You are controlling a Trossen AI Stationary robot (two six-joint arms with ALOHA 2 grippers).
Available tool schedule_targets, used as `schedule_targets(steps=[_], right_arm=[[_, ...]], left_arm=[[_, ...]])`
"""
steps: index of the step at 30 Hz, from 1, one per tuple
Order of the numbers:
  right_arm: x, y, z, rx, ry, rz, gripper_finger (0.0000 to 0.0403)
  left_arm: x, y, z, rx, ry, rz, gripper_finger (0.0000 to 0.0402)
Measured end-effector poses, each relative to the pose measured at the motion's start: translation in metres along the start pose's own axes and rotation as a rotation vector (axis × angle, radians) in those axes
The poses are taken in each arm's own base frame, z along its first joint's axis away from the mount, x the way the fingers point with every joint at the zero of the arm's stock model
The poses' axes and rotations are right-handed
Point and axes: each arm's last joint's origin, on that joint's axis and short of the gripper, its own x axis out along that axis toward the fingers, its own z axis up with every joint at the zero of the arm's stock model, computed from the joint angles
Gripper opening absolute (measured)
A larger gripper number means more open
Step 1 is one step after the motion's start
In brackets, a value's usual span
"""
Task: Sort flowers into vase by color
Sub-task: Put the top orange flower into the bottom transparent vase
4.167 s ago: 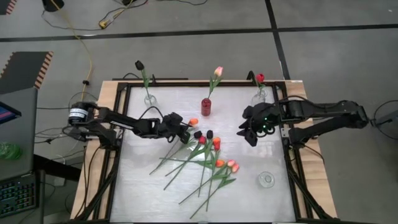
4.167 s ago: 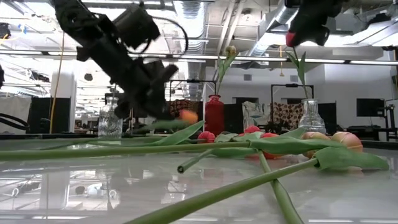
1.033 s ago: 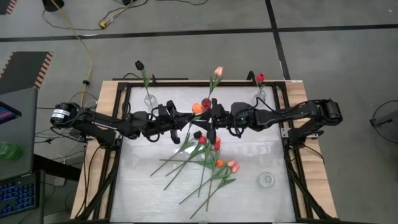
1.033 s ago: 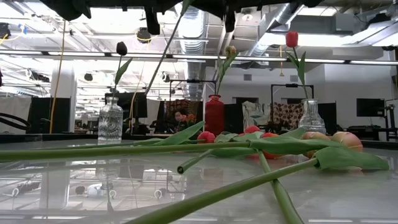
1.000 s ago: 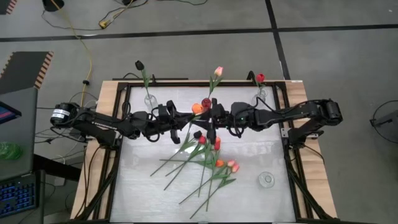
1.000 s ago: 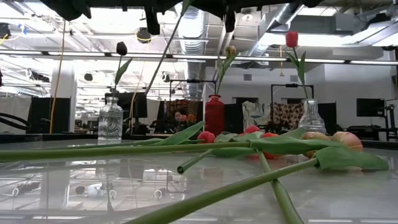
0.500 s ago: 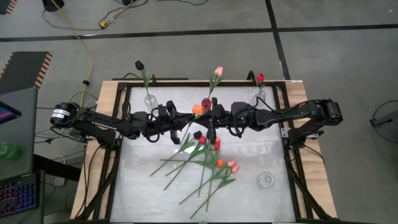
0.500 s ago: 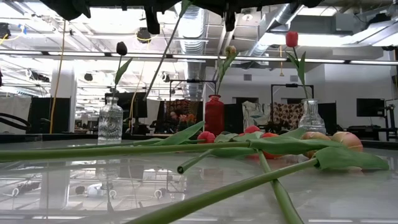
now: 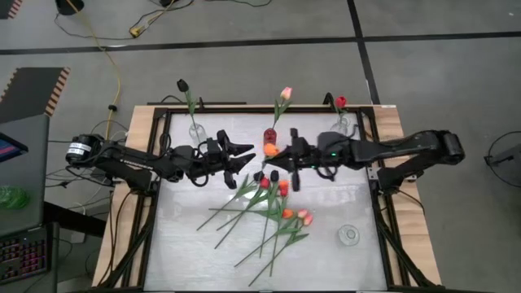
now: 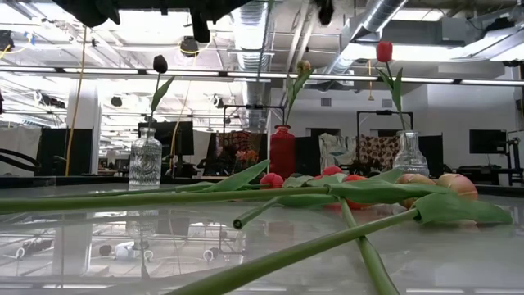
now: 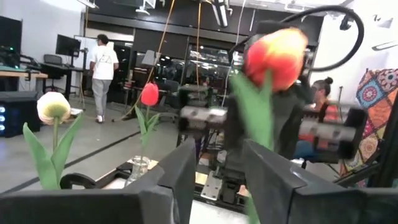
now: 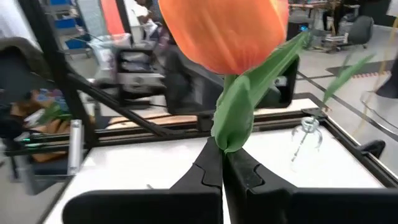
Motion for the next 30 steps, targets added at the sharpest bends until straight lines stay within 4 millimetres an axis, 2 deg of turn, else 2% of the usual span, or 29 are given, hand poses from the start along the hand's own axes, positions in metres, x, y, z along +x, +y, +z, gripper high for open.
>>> schedule_targets(steps=[4, 10, 17, 22, 30], right_arm=[[-0.031, 0.013, 0.013, 0.007, 0.006, -0.003, 0.0022], [-0.090, 0.028, 0.028, 0.072, 0.023, -0.038, 0.0022], [-0.153, 0.041, 0.039, 0.192, 0.002, 0.103, 0.0022], [-0.181, 0.047, 0.036, 0.225, 0.049, 0.216, 0.0024], [-0.207, 0.055, 0.022, 0.197, 0.190, 0.355, 0.0024]], left_arm=[[0.000, 0.000, -0.001, 0.003, 0.014, -0.014, 0.0135], [0.000, -0.001, -0.005, 0.003, 0.058, -0.049, 0.0133], [0.000, 0.000, -0.009, 0.002, 0.096, -0.043, 0.0133], [0.000, 0.000, -0.009, -0.026, 0.098, -0.041, 0.0133], [-0.001, 0.000, -0.009, -0.026, 0.102, -0.040, 0.0133]])
